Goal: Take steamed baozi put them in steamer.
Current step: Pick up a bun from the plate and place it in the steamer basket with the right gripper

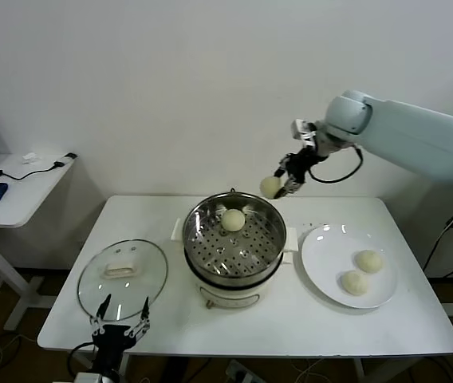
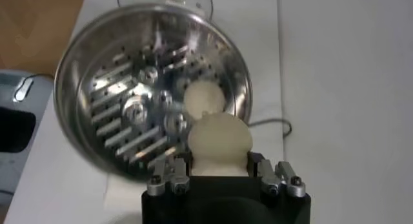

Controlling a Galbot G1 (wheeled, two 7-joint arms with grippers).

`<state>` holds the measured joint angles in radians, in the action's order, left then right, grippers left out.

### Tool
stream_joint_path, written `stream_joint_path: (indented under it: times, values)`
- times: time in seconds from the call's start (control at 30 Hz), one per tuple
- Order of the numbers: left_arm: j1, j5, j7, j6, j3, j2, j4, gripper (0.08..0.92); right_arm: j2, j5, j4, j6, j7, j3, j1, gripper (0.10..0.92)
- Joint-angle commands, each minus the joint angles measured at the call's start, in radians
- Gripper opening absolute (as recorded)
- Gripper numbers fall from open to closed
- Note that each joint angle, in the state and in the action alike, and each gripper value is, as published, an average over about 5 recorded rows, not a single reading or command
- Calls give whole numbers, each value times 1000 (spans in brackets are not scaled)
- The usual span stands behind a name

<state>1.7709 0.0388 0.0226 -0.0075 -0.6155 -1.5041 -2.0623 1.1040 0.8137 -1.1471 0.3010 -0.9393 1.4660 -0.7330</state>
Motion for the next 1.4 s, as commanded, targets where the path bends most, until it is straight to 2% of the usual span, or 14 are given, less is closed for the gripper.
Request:
stream_joint_path:
  times: [0.03, 0.83, 0.93, 1.1, 1.2, 1.4]
  values:
    - [4, 10, 0, 0, 7, 0, -1, 823, 158, 83, -41, 58, 120, 31, 31, 560]
    - [-20, 5, -1, 8, -9, -2, 24, 823, 262, 37, 52, 107, 170, 43, 239, 572]
    - [-21, 6, -1, 9, -8, -2, 24, 823, 263, 39, 56, 125, 167, 31, 237, 619]
    - [-22, 8, -1, 10, -6, -1, 22, 823, 245, 54, 41, 139, 151, 16, 215, 756]
    - [-21, 9, -1, 10, -4, -1, 21, 823, 216, 60, 17, 138, 139, 14, 186, 808]
    - [-19, 11, -2, 10, 1, 0, 20, 823, 93, 62, -68, 131, 101, 21, 84, 822]
